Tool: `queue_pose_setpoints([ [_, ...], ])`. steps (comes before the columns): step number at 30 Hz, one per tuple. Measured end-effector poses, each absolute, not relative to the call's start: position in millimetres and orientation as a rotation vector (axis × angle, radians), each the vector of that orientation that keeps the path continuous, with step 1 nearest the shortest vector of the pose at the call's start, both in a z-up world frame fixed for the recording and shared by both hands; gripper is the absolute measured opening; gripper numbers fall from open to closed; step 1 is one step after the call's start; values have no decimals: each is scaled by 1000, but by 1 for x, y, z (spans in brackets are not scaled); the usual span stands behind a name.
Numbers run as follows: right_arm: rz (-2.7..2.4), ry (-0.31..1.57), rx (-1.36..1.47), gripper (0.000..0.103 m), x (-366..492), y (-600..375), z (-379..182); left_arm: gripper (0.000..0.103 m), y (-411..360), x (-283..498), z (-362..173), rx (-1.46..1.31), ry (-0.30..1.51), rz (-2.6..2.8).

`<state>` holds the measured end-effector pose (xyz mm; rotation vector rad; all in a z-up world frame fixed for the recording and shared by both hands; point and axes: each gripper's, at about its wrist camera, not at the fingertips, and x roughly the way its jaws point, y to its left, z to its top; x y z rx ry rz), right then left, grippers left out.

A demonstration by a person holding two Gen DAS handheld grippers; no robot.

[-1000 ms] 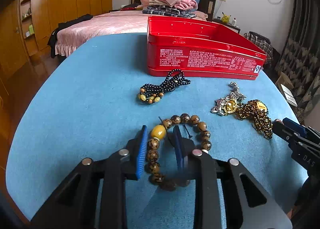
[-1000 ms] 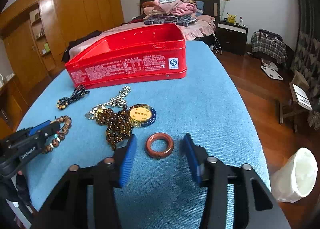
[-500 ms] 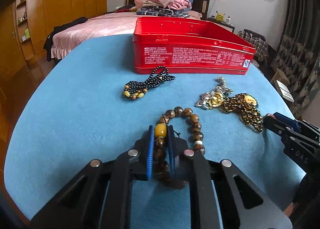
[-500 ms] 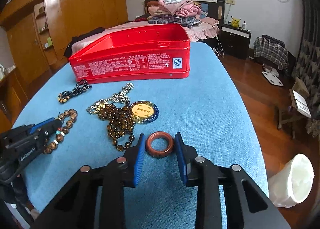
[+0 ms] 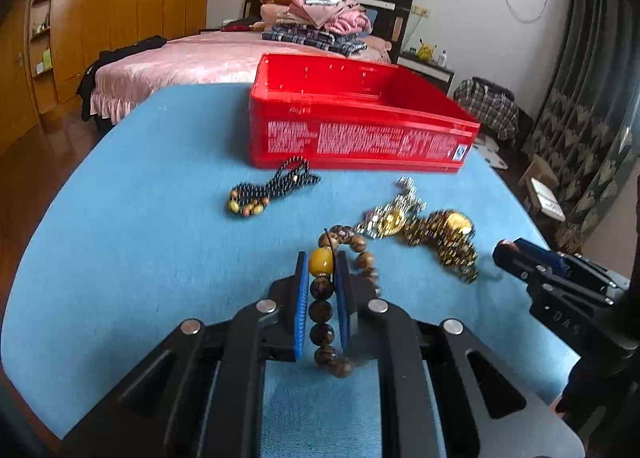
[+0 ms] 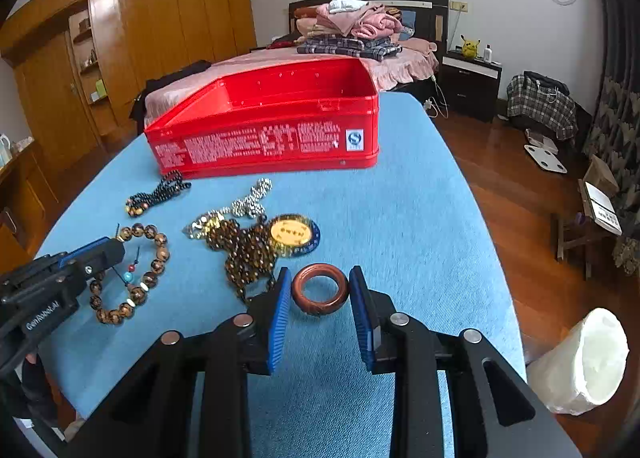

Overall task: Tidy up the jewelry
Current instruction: 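Carry bracelet and ring into the red tin and open both tools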

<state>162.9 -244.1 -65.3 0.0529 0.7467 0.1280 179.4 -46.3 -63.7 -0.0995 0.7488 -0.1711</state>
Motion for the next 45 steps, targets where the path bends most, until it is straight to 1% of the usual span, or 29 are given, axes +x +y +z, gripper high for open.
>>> queue_pose_setpoints([
  [12,166,667,45,29,171,-235,-30,11,-35,179,-32,-152,666,-186],
  [24,197,594,53,29,202,-228,0,11,-29,197,-4,-167,596,-187],
  [35,241,544,51,29,256,-218,24,11,-36,255,23,-188,514,-203],
  [39,255,555,45,29,275,-212,20,11,-39,278,26,-194,506,-205],
  [45,268,584,54,29,298,-209,7,11,-43,306,14,-182,527,-197],
])
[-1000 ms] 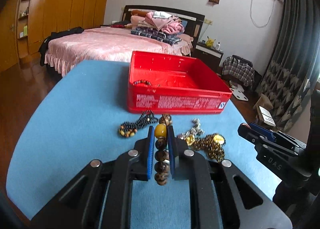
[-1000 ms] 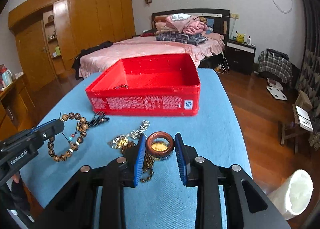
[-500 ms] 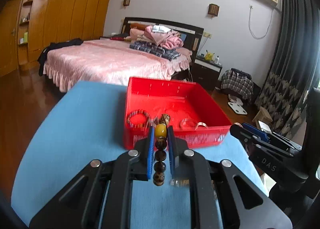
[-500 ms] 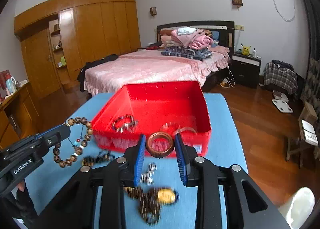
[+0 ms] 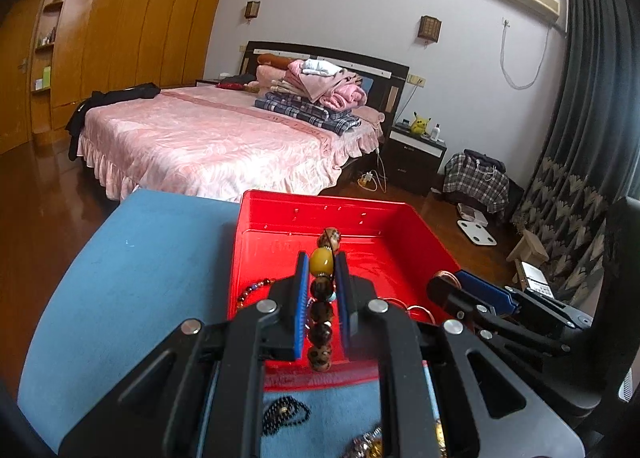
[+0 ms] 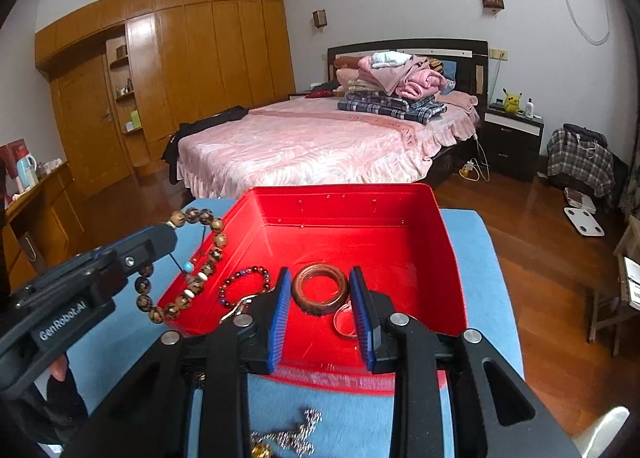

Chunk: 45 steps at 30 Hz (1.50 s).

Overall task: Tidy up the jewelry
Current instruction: 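Carry bracelet and ring into the red tin and open both tools, then withdraw both tools from the red tin toward the remaining necklaces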

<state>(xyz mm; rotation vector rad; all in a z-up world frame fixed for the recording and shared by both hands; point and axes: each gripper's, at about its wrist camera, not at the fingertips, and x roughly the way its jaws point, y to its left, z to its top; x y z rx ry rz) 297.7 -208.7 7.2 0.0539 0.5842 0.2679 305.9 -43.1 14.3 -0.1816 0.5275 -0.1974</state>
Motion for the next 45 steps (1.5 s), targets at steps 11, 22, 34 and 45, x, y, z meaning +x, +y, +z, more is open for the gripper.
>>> queue_pose_setpoints([
  [11,259,617,50,30,319,-205,-5,12,-41,329,-4,-167,579,-186],
  [22,209,579,73,70,302,-216,-1,46,-27,317,-1,-174,573,-159],
  [34,165,567,148,94,239,-239,-5,87,-7,260,4,-162,560,-105],
  [45,116,634,148,95,187,-247,-34,89,5,218,-21,-128,626,-73],
])
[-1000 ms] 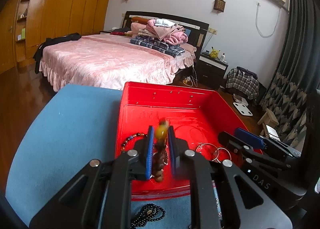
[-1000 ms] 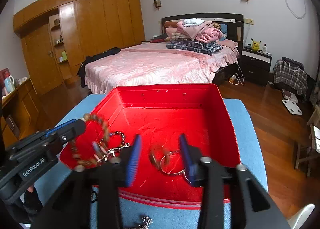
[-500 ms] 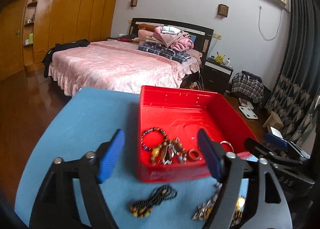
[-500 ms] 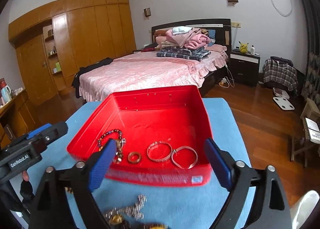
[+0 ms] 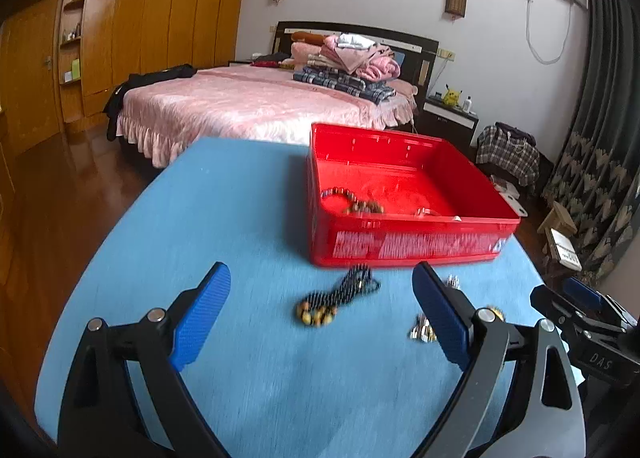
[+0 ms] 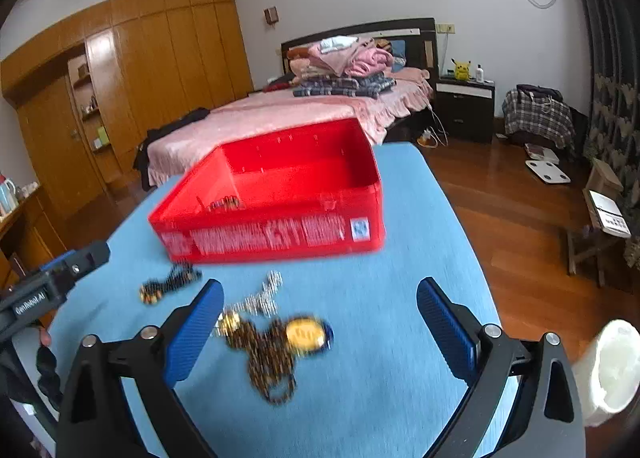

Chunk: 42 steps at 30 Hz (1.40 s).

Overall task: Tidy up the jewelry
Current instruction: 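Withdraw both tools from the red tin toward the remaining necklaces, then grasp the black bead necklace with the left tool while the right tool grasps the brown bead necklace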

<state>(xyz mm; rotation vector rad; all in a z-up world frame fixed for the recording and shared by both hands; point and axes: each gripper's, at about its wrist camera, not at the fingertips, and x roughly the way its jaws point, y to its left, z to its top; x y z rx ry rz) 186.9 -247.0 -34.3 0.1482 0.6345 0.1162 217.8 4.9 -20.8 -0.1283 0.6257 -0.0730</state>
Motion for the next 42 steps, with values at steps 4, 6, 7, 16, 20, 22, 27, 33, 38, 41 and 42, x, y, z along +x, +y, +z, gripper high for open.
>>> queue_pose_setpoints([
  [4,113,665,146,95,174,-243,-48,89,4,207,-29,-122,651,-79],
  [6,116,674,148,95,170,-242,-52,89,3,202,-33,-104,658,-80],
  [7,118,677,145,95,167,-240,-54,89,1,199,-35,-95,661,-82],
  [16,151,711,129,95,160,-225,-64,89,-5,181,-50,-67,686,-86],
  [20,151,718,125,95,161,-222,-66,89,-4,177,-51,-65,682,-85],
  [22,151,723,121,95,161,-221,-67,89,-4,177,-52,-68,682,-82],
  [27,151,736,115,90,167,-217,-70,89,0,178,-54,-76,688,-78],
  [33,169,767,119,70,177,-214,-72,89,4,180,-55,-82,690,-73],
  [38,188,809,114,48,185,-210,-77,90,4,183,-56,-82,696,-72],
  [41,196,813,98,35,183,-211,-77,90,5,185,-58,-83,703,-70],
  [42,202,814,93,34,183,-211,-77,90,5,185,-58,-85,705,-71],
])
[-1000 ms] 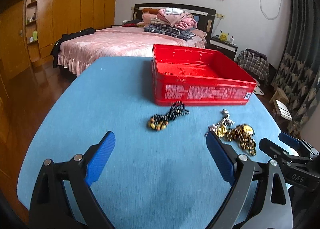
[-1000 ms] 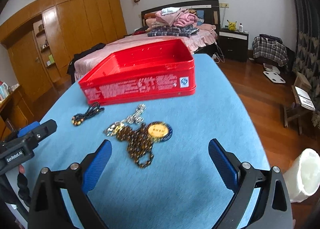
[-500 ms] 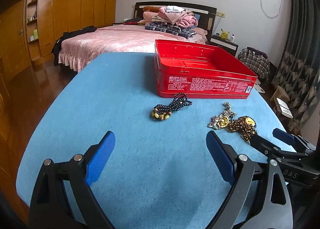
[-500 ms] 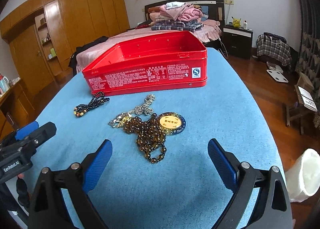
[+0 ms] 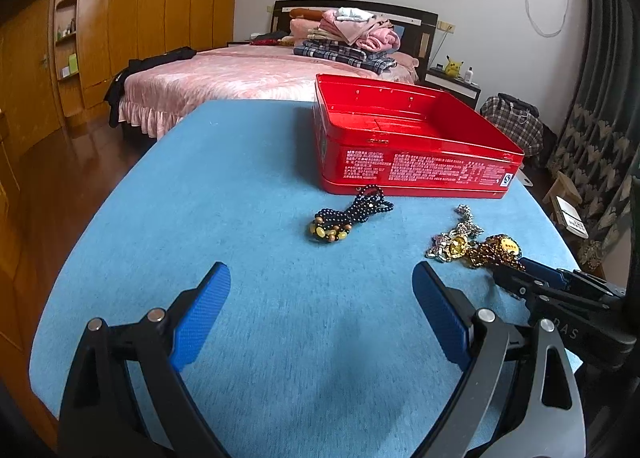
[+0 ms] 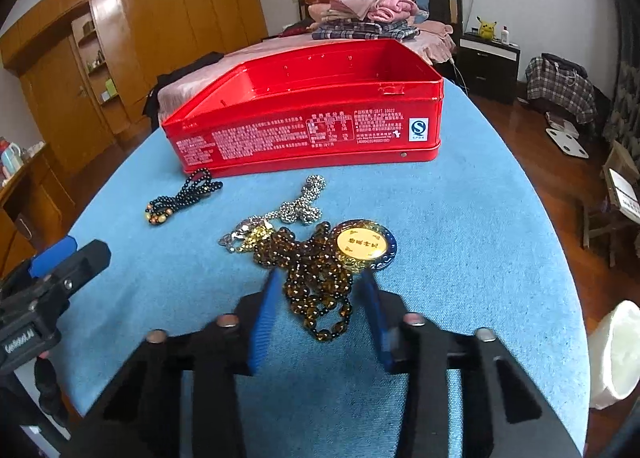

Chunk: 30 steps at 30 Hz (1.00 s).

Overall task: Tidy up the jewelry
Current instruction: 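Grasp the black bead necklace with the left tool while the right tool grasps the brown bead necklace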

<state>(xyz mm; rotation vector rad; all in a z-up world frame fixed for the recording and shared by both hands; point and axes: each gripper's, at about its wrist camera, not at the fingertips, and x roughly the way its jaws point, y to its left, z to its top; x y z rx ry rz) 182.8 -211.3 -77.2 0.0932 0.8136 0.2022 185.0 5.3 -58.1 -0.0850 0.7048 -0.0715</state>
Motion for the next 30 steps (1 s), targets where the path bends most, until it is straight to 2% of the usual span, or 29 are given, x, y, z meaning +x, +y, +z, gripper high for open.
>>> queue_pose_setpoints([
  [5,210,818,100,26,177,-222,-76,90,1,192,-57,-78,711,-72],
  [24,143,813,131,26,174,-252,-77,89,-5,258,-68,-101,809,-106],
  [26,144,810,138,26,173,-252,-78,83,-7,265,-73,-99,837,-125],
  [30,145,808,143,26,172,-254,-78,58,-7,270,-81,-98,885,-137],
])
